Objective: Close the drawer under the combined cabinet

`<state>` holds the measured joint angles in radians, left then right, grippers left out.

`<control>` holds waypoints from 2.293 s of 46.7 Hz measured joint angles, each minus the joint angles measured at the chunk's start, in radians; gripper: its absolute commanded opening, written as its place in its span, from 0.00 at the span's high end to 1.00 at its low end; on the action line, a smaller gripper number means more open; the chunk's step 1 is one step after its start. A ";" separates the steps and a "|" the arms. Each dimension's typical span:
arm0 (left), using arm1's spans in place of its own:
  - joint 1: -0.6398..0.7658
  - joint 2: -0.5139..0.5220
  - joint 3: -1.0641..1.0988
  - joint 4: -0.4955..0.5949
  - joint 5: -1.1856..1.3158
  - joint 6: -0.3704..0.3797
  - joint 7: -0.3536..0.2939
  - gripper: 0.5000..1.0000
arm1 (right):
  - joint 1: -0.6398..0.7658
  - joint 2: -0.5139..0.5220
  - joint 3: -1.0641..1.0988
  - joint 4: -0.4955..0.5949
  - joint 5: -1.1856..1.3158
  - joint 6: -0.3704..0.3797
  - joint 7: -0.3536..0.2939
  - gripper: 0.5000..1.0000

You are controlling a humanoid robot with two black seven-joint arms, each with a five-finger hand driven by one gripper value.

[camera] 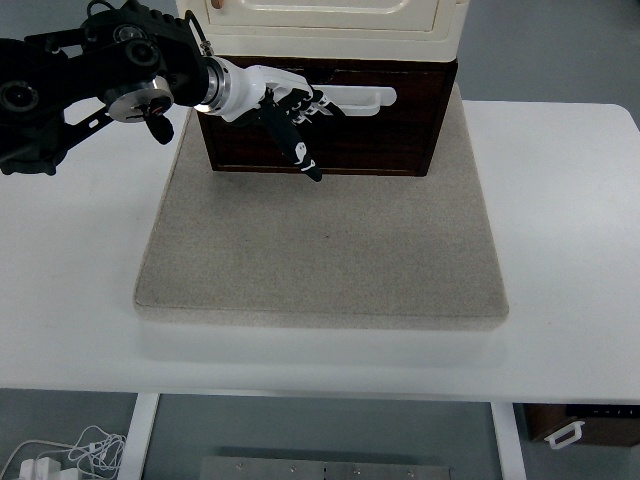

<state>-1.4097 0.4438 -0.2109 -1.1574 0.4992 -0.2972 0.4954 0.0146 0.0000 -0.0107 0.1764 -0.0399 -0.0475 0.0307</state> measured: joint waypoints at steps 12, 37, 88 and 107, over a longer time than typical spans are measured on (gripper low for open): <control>0.050 -0.001 -0.170 -0.024 -0.016 -0.151 -0.027 0.00 | 0.001 0.000 0.000 0.000 0.000 0.000 0.000 0.10; 0.116 -0.064 -0.602 -0.028 -0.051 -0.117 -0.299 0.00 | 0.000 0.000 0.000 0.000 0.000 0.000 0.000 0.10; 0.076 -0.074 -0.963 0.367 -0.154 0.389 -0.534 0.00 | 0.001 0.000 0.000 0.000 0.000 0.000 0.000 0.10; 0.087 -0.073 -0.946 0.620 -0.251 0.373 -0.511 0.00 | 0.000 0.000 0.000 0.000 0.000 0.000 0.000 0.10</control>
<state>-1.3226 0.3710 -1.1568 -0.5376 0.2481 0.0756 -0.0159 0.0148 0.0000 -0.0107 0.1764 -0.0399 -0.0475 0.0306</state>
